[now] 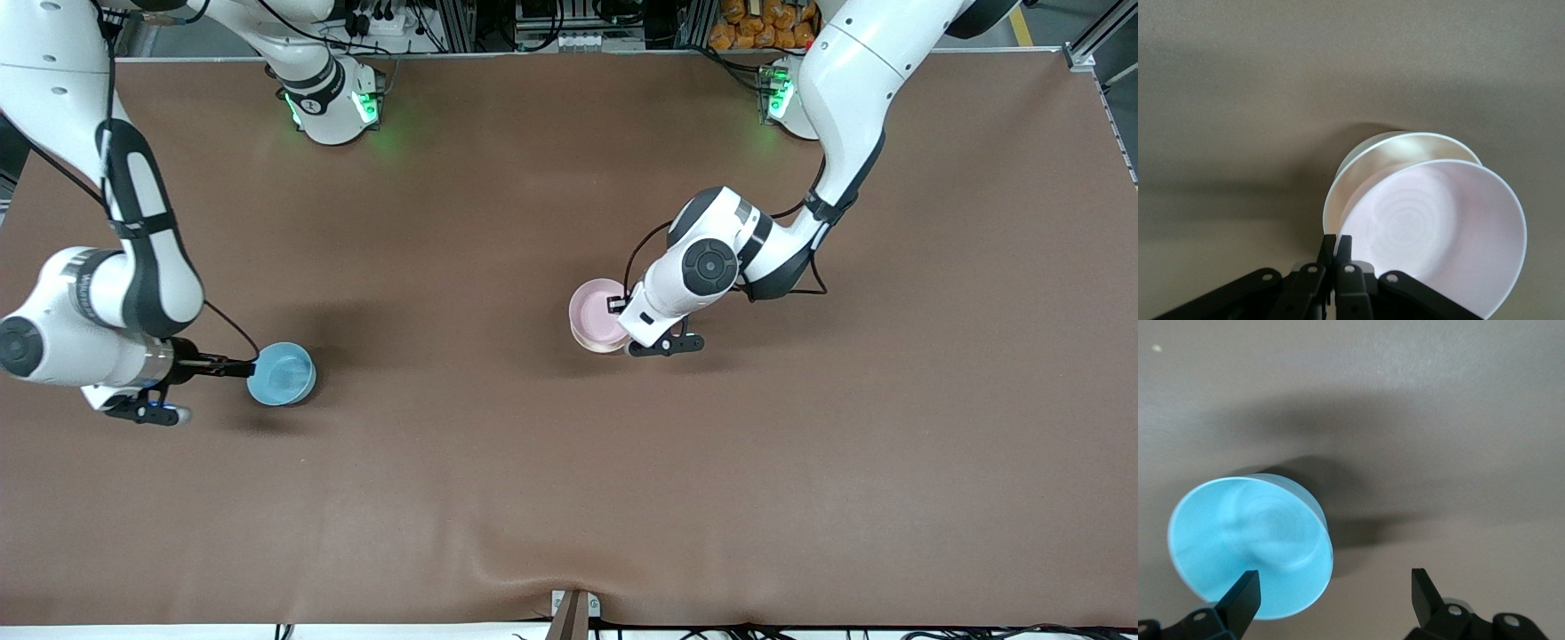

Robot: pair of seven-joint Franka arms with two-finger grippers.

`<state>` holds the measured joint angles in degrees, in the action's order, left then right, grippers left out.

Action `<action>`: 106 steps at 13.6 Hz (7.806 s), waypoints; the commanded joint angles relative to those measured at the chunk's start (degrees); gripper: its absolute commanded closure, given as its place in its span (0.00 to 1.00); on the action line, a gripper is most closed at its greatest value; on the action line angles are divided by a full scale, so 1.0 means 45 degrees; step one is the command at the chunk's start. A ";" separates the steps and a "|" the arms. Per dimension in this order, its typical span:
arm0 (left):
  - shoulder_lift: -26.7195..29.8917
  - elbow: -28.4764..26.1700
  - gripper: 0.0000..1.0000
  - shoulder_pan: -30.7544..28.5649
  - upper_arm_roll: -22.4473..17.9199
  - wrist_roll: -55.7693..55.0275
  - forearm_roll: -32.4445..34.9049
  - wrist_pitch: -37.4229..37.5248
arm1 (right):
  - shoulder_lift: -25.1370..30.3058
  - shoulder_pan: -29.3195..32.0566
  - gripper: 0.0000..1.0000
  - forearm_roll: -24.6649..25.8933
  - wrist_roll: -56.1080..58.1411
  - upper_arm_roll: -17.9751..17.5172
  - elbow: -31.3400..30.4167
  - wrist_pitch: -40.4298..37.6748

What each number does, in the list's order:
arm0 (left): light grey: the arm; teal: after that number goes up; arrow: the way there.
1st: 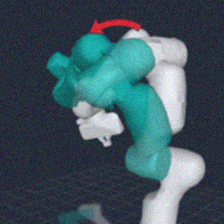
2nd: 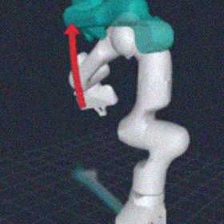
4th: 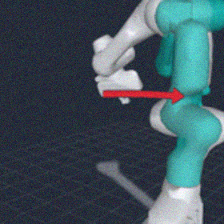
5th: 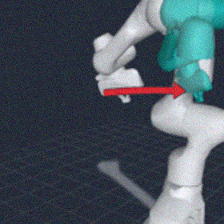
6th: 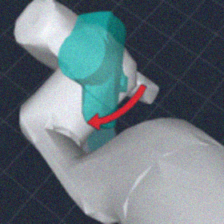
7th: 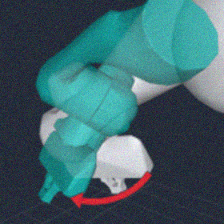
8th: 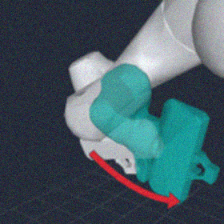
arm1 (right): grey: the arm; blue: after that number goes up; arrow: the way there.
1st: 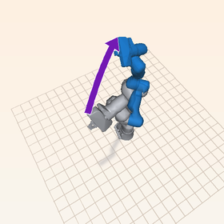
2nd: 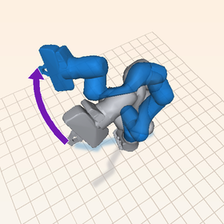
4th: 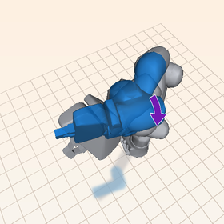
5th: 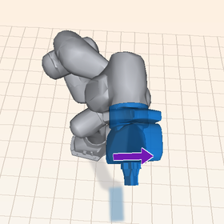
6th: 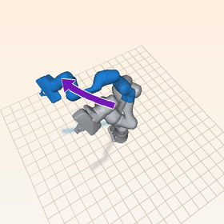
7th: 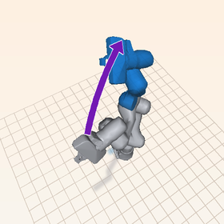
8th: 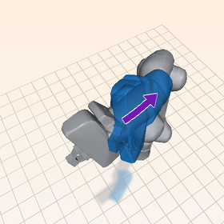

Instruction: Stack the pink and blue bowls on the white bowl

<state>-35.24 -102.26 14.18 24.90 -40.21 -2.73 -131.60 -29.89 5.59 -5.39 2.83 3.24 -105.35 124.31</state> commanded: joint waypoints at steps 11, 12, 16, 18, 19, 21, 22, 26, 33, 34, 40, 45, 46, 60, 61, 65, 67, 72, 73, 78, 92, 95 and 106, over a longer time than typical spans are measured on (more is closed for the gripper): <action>0.3023 0.1761 0.00 -0.2364 -0.0357 0.0066 0.0645 0.3336 | -0.0057 -0.0032 0.98 -0.0383 -0.0219 -0.0095 -0.1120 0.1769; 0.3296 0.2404 0.00 -0.2717 -0.0376 0.0572 0.0646 0.4332 | -0.0038 -0.0032 1.00 -0.0578 -0.0219 -0.0095 -0.1139 0.1769; 0.4078 0.4341 0.00 -0.3910 -0.0396 0.2157 0.0666 0.7149 | 0.0176 -0.0071 1.00 -0.0619 -0.0160 -0.0114 -0.1139 0.1613; 0.4741 0.4481 0.00 -0.4552 -0.0415 0.2664 0.0666 0.7778 | 0.0527 -0.0071 1.00 -0.0619 -0.0121 -0.0114 -0.1100 0.1205; 0.5151 0.4501 0.00 -0.5078 -0.0415 0.3111 0.0685 0.7818 | 0.0857 -0.0110 1.00 -0.0619 -0.0121 -0.0114 -0.1100 0.0971; 0.5700 0.4481 0.00 -0.5997 -0.0377 0.4224 0.0666 0.8148 | 0.1443 -0.0208 1.00 -0.0619 -0.0199 -0.0134 -0.1100 0.0424; 0.5934 0.4481 0.00 -0.6330 -0.0376 0.4616 0.0666 0.8402 | 0.1736 -0.0266 1.00 -0.0638 -0.0218 -0.0153 -0.1100 0.0112; 0.6716 0.4462 0.00 -0.6723 -0.0435 0.5378 0.1093 0.9009 | 0.2850 -0.0870 1.00 -0.2118 -0.0238 -0.0154 -0.1119 -0.1430; 0.7438 0.4364 0.00 -0.7095 -0.0396 0.6592 0.1115 0.9771 | 0.3614 -0.3210 1.00 -0.3529 -0.2710 -0.0153 -0.0887 -0.1981; 0.7556 0.4345 0.00 -0.7076 -0.0357 0.6592 0.1095 0.9946 | 0.3556 -0.3602 1.00 -0.3529 -0.3647 -0.0153 -0.0692 -0.1981; 0.8259 0.3623 0.00 -0.3976 -0.3515 0.6631 0.0803 1.0181 | 0.2738 -0.6180 1.00 -0.4503 -0.8707 -0.0153 0.0538 -0.1670; 0.8670 0.3368 0.00 -0.2174 -0.4986 0.6631 0.0802 1.0456 | 0.1410 -0.8329 1.00 -0.4701 -1.1989 -0.0153 0.1398 -0.0050; 0.8670 0.3368 0.00 -0.2212 -0.4889 0.6612 0.0783 1.0456 | 0.1195 -0.8700 1.00 -0.4701 -1.2537 -0.0153 0.1574 0.0146; 0.9061 0.2706 0.00 -0.3267 -0.4126 0.6612 0.0373 1.0358 | -0.1796 -1.1145 1.00 -0.4505 -1.5588 -0.0134 0.3744 0.1769; 0.9042 0.2704 0.00 -0.3287 -0.4126 0.6612 0.0373 1.0242 | -0.1776 -1.1242 1.00 -0.4505 -1.5783 -0.0134 0.3628 0.1769; 0.8925 0.2762 0.00 -0.3267 -0.4126 0.6612 0.0373 0.9870 | -0.1737 -1.1399 1.00 -0.4505 -1.6058 -0.0115 0.3315 0.1730; 0.8905 0.2685 0.00 -0.3287 -0.4126 0.6612 0.0373 0.9831 | -0.1718 -1.1360 1.00 -0.4505 -1.6194 -0.0114 0.3295 0.1652; 0.8709 0.2763 0.00 -0.3287 -0.4126 0.6651 0.0373 0.9694 | -0.1542 -1.1302 1.00 -0.4505 -1.6215 -0.0037 0.3138 0.1261; 0.8729 0.2724 0.00 -0.3326 -0.4146 0.6709 0.0373 0.9694 | -0.1561 -1.1321 1.00 -0.4505 -1.6215 -0.0036 0.3138 0.1261; 0.8710 0.2704 0.00 -0.3619 -0.4127 0.6885 0.0373 0.9694 | -0.1445 -1.1166 0.00 -0.4505 -1.6176 -0.0017 0.3274 0.1242; 0.8826 0.2314 0.00 -0.3677 -0.4126 0.6905 0.0373 0.9538 | 0.3238 -0.4218 0.00 -0.2925 -0.5912 0.0276 0.1971 -0.4364; 0.8827 0.2275 0.00 -0.3658 -0.4126 0.6905 0.0373 0.9537 | 0.4587 -0.3063 0.00 -0.1719 -0.4108 0.0218 0.0934 -0.4383; 0.8631 0.2274 0.00 -0.3599 -0.4029 0.6905 0.0353 0.9616 | 0.6212 -0.0325 0.00 -0.0035 0.0583 0.0159 0.3174 -0.8774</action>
<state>3.47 -91.94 -1.51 6.41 -10.45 -0.26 -88.13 -2.09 3.37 -8.01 5.83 5.38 -94.52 88.32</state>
